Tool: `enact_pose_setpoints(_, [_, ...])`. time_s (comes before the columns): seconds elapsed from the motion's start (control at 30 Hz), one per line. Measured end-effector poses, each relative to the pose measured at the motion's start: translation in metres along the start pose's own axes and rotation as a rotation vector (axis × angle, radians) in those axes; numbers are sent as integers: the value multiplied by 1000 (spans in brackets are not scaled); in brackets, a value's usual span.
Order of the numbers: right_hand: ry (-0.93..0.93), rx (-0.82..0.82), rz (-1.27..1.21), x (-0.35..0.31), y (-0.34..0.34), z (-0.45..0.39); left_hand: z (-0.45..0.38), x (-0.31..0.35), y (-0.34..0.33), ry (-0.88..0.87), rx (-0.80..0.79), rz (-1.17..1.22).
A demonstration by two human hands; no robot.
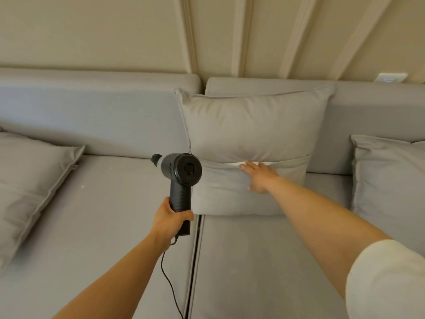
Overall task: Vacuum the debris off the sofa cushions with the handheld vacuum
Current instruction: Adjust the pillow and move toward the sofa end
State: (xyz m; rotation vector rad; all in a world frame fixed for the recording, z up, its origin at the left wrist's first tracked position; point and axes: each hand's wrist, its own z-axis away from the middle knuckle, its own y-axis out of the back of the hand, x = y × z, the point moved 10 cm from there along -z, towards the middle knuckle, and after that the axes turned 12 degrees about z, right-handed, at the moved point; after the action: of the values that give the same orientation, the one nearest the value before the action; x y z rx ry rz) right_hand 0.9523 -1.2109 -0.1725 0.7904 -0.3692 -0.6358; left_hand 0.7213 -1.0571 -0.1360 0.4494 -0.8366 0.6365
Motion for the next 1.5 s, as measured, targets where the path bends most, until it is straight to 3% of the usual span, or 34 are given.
enact_pose_setpoints(0.13, [-17, 5, -6, -1, 7, 0, 9, -11, 20, 6, 48, -13])
enact_pose_setpoints(0.23, [-56, 107, -83, -14, 24, 15, 18, -6, 23, -24, 54, 6])
enact_pose_setpoints(0.3, [17, 141, -375, -47, 33, 32, 25, 0, 20, -50, 29, 5])
enact_pose_setpoints(0.4, [288, -150, -998, -133, 33, 69, 38, 7, 19, -73, -12, -53])
enact_pose_setpoints(0.5, [465, -264, -1235, -191, 52, 100, 52, 17, 26, -103, -38, -85])
enact_pose_setpoints(0.73, [411, -119, -1529, -253, 70, 127, 97, 30, 67, -158, -134, -160])
enact_pose_setpoints(0.87, [303, -114, -1585, -293, 74, 142, 124, 27, 114, -106, -286, -212])
enact_pose_setpoints(0.97, [191, -114, -1561, -322, 69, 150, 139, 10, 174, -42, -316, -208])
enact_pose_setpoints(1.1, [58, -17, -1530, -371, 49, 162, 148, -34, 289, -11, -165, -203])
enact_pose_setpoints(1.23, [-38, 21, -1625, -466, 32, 191, 177, -90, 429, 28, -83, -144])
enact_pose_setpoints(1.37, [-67, 12, -1714, -542, 39, 218, 203, -83, 531, 4, 40, -75])
enact_pose_setpoints(1.5, [17, 113, -1585, -590, 69, 228, 209, -59, 586, -84, 123, 8])
